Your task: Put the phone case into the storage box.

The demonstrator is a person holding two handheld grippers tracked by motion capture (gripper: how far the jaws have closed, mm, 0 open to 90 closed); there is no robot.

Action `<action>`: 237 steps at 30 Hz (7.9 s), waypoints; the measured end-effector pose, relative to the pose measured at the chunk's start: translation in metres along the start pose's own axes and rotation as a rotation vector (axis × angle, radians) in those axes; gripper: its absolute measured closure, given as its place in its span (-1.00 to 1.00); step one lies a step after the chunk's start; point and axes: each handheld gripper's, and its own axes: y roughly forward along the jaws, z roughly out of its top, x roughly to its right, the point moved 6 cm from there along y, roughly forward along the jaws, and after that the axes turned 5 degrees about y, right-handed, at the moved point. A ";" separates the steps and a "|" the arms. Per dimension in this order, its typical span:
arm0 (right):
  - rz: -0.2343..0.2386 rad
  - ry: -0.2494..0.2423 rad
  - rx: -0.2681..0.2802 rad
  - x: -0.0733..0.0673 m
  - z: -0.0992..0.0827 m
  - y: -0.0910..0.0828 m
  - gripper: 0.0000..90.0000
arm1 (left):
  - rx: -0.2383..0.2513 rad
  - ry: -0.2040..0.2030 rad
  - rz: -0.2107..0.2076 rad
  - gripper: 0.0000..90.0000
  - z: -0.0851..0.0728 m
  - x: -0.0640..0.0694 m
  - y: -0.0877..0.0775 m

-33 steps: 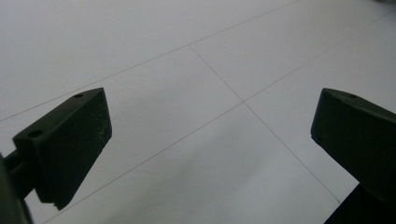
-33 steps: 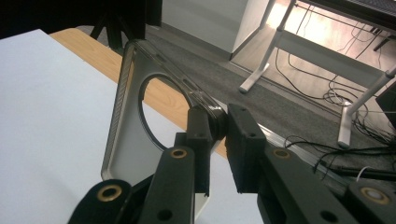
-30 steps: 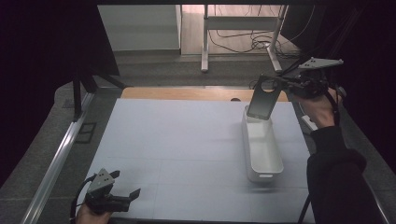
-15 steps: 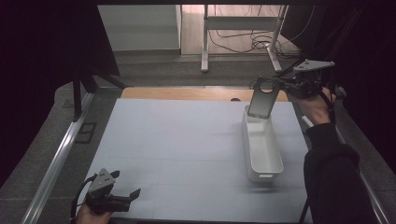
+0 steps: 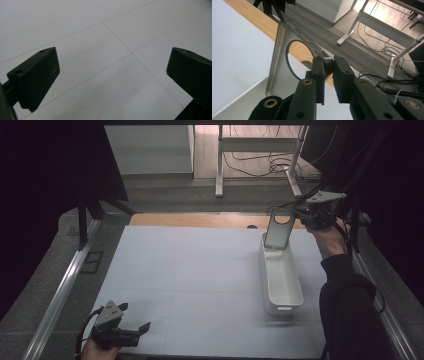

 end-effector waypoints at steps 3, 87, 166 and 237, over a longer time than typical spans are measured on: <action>0.002 -0.008 -0.005 -0.001 -0.004 0.004 0.76 | 0.000 -0.003 -0.001 -1.00 0.000 0.000 0.000; 0.037 0.125 -0.033 -0.019 -0.040 0.019 -0.05 | 0.024 -0.014 0.007 -1.00 -0.002 -0.004 -0.007; 0.166 0.300 -0.135 -0.153 -0.129 -0.122 -1.00 | 0.040 -0.048 -0.031 -1.00 -0.005 -0.007 -0.010; 0.033 0.392 -0.247 -0.164 -0.210 -0.148 -1.00 | 0.020 -0.033 -0.020 -1.00 -0.005 -0.006 -0.008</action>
